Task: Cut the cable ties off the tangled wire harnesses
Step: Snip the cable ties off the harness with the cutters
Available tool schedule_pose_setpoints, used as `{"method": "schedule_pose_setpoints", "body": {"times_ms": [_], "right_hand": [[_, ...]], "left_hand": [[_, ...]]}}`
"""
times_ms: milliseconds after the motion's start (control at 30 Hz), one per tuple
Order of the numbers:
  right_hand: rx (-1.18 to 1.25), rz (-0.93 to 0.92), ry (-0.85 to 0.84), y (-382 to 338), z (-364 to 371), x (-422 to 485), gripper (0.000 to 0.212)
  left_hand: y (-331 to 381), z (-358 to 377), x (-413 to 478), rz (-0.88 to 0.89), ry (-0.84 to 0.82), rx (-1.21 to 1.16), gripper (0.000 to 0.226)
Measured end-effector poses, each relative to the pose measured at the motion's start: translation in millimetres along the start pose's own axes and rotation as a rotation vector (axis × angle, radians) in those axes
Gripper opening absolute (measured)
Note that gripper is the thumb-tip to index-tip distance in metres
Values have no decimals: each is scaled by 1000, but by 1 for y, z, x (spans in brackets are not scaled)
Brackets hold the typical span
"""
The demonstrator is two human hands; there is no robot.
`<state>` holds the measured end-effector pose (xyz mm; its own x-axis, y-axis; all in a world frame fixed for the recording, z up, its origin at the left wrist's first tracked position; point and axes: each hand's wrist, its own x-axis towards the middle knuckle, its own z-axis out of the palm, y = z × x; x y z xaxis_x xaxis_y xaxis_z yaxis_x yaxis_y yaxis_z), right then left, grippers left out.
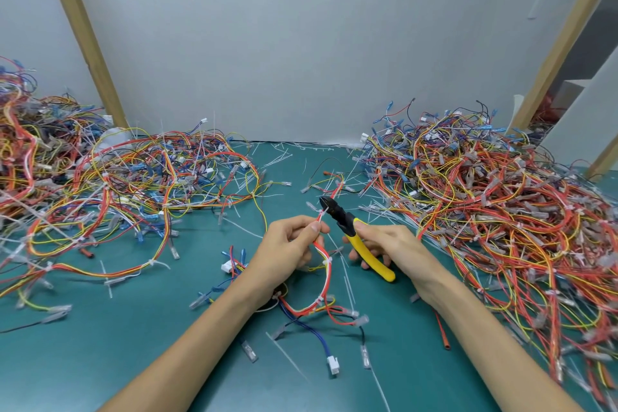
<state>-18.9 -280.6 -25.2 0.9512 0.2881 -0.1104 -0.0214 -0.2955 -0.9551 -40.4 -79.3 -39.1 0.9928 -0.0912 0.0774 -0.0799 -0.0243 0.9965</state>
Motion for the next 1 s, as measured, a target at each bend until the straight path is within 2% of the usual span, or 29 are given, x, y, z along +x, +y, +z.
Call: {"method": "schedule_pose_setpoints", "body": {"times_ms": [67,167,233,300,400,500,567,667,833,1000], "right_hand": [[21,-25,60,0,5,-1,47],[56,-120,181,7,14,0,20],[40,-179,233,12,21,2,10],[68,-220,318,14,21,5,9],[145,-238,489,13,10,6,26],[93,-263,546,15,2,6,27],[-13,-292,566,15,4,5,23],[-312,-391,613,15,9,4,18],[-788,-507,606,15,5,0,39],[-857,-545,537,13,-8,-2,41]], "left_hand": [[1,0,0,-1,8,-2,22],[1,-1,1,-4,13,-23,22],[1,-2,1,-14,17,-31,22],[0,-3,1,-25,17,-29,22],[-1,-3,2,-36,14,-28,22],[-1,-4,2,-34,11,-33,22],[-1,-3,1,-31,26,-35,23],[0,-3,2,-27,56,-31,22],[0,-4,2,-25,71,-20,22],[-2,-4,3,-25,56,2,23]]}}
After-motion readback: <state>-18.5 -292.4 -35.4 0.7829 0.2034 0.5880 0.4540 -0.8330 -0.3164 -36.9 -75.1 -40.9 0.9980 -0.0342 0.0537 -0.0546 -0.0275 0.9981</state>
